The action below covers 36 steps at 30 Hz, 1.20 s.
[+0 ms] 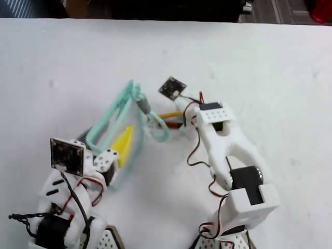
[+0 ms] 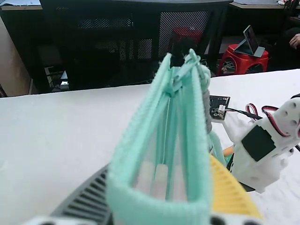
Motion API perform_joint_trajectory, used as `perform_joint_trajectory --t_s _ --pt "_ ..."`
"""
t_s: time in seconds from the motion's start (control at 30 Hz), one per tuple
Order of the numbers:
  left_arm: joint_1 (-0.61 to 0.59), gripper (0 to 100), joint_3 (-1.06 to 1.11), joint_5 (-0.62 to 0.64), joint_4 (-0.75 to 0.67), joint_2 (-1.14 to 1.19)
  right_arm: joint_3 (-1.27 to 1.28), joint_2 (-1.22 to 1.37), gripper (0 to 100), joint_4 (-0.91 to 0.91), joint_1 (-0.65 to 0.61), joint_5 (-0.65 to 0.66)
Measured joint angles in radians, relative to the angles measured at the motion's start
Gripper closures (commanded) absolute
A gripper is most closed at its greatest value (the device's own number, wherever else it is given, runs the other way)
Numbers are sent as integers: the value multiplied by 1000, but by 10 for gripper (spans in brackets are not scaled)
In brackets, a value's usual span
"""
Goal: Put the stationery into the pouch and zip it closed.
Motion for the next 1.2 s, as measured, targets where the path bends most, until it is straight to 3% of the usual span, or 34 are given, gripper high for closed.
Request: perform_joint_trajectory --t_s 0.53,0.7,1.07,1.2 --pt "0 789 0 0 0 0 0 0 913 0 0 0" --pt "0 789 0 0 0 0 0 0 984 8 0 2" --pt "0 789 0 0 0 0 5 3 842 41 -3 23" --pt "0 789 0 0 0 0 5 3 844 58 -6 60"
